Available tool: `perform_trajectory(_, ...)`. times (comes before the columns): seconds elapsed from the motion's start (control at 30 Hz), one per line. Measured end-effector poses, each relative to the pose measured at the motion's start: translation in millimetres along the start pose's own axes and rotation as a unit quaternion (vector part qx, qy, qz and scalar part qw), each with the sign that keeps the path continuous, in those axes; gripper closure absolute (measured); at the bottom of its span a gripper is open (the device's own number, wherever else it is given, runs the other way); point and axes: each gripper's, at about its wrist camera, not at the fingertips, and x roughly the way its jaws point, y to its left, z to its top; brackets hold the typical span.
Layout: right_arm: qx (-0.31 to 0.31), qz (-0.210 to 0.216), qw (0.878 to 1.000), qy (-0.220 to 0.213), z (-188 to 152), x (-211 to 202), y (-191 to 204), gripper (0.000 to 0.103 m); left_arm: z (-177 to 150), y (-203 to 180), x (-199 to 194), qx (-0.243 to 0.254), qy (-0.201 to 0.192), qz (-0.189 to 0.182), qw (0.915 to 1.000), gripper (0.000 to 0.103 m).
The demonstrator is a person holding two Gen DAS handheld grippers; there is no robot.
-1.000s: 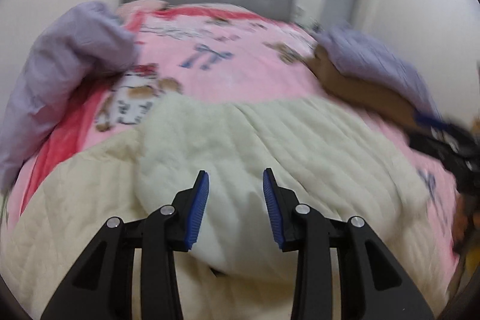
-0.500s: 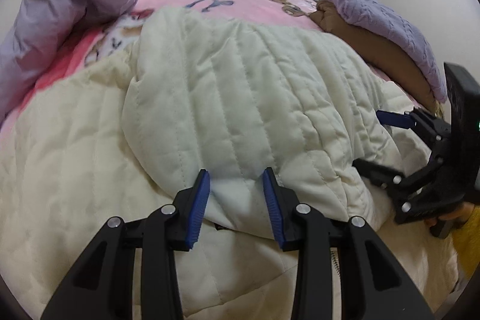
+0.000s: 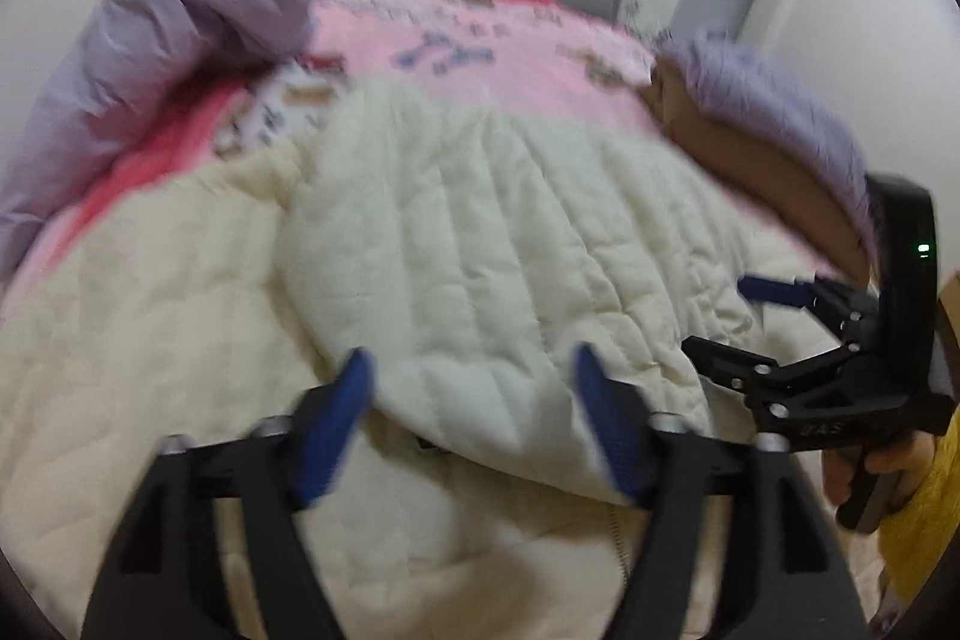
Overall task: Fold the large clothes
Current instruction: 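Open the right gripper and smooth the folded jacket, then grasp the plaid-lined sleeve cuff with the left gripper and lift it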
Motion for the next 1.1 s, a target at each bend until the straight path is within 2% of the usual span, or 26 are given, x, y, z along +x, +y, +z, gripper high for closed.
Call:
perform_trajectory(0.1,0.024,-0.004,0.999,-0.021,10.9,-23.7,6.6,0.008,1.3,11.2,-30.5,-0.029,-0.033,0.001,0.9991,0.018)
perform_trajectory(0.2,0.026,-0.004,0.998,-0.051,20.2,-55.1,25.8,0.008,-9.0,43.7,-65.7,-0.112,-0.056,0.027,0.9918,0.017)
perform_trajectory(0.27,0.010,-0.003,0.998,-0.065,25.2,-71.6,42.8,0.008,-31.7,77.4,-96.7,-0.207,-0.067,0.062,0.9741,0.017)
perform_trajectory(0.3,-0.002,-0.005,0.997,-0.071,27.5,-79.6,53.4,0.008,-39.5,88.1,-105.3,-0.235,-0.071,0.075,0.9666,0.017)
perform_trajectory(0.33,-0.009,-0.003,0.997,-0.074,29.4,-84.6,60.3,0.008,-57.1,105.7,-122.5,-0.284,-0.080,0.096,0.9505,0.017)
perform_trajectory(0.37,-0.019,0.005,0.997,-0.076,31.6,-91.5,71.0,0.008,-70.3,117.5,-134.7,-0.316,-0.086,0.112,0.9381,0.017)
perform_trajectory(0.47,-0.043,0.021,0.996,-0.074,36.8,-102.0,99.4,0.008,-117.1,153.7,-166.0,-0.390,-0.080,0.177,0.9000,0.017)
perform_trajectory(0.53,-0.054,0.031,0.996,-0.070,37.3,-104.7,116.5,0.008,-144.7,170.7,-182.1,-0.432,-0.085,0.196,0.8761,0.017)
perform_trajectory(0.57,-0.063,0.040,0.995,-0.064,37.5,-103.7,127.0,0.008,-163.4,180.5,-191.4,-0.473,-0.095,0.197,0.8535,0.017)
perform_trajectory(0.6,-0.069,0.046,0.995,-0.056,37.5,-101.9,137.4,0.008,-175.1,186.6,-195.7,-0.499,-0.101,0.192,0.8388,0.017)
perform_trajectory(0.67,-0.077,0.064,0.994,-0.037,37.2,-97.6,156.9,0.008,-209.9,204.8,-201.2,-0.580,-0.114,0.179,0.7865,0.017)
perform_trajectory(0.73,-0.085,0.086,0.992,-0.019,36.3,-94.3,176.3,0.008,-237.7,219.8,-205.7,-0.636,-0.127,0.184,0.7387,0.017)
perform_trajectory(0.8,-0.100,0.096,0.990,-0.015,35.3,-94.9,192.9,0.008,-254.7,226.7,-210.2,-0.659,-0.140,0.209,0.7093,0.017)
perform_trajectory(0.83,-0.111,0.102,0.989,-0.014,34.9,-95.2,202.3,0.008,-258.6,228.9,-209.7,-0.662,-0.145,0.215,0.7036,0.017)
perform_trajectory(0.9,-0.123,0.108,0.987,-0.005,32.3,-95.7,214.4,0.008,-263.4,239.1,-208.3,-0.663,-0.155,0.212,0.7012,0.017)
perform_trajectory(1.0,-0.135,0.120,0.983,0.016,31.0,-89.3,228.1,0.008,-262.2,257.8,-201.6,-0.656,-0.171,0.194,0.7091,0.017)
perform_trajectory(1.03,-0.140,0.123,0.982,0.019,30.0,-88.8,232.3,0.008,-263.5,263.6,-199.1,-0.660,-0.171,0.189,0.7070,0.017)
perform_trajectory(1.1,-0.147,0.122,0.981,0.021,29.6,-88.4,237.5,0.008,-266.8,270.2,-194.0,-0.675,-0.168,0.181,0.6951,0.017)
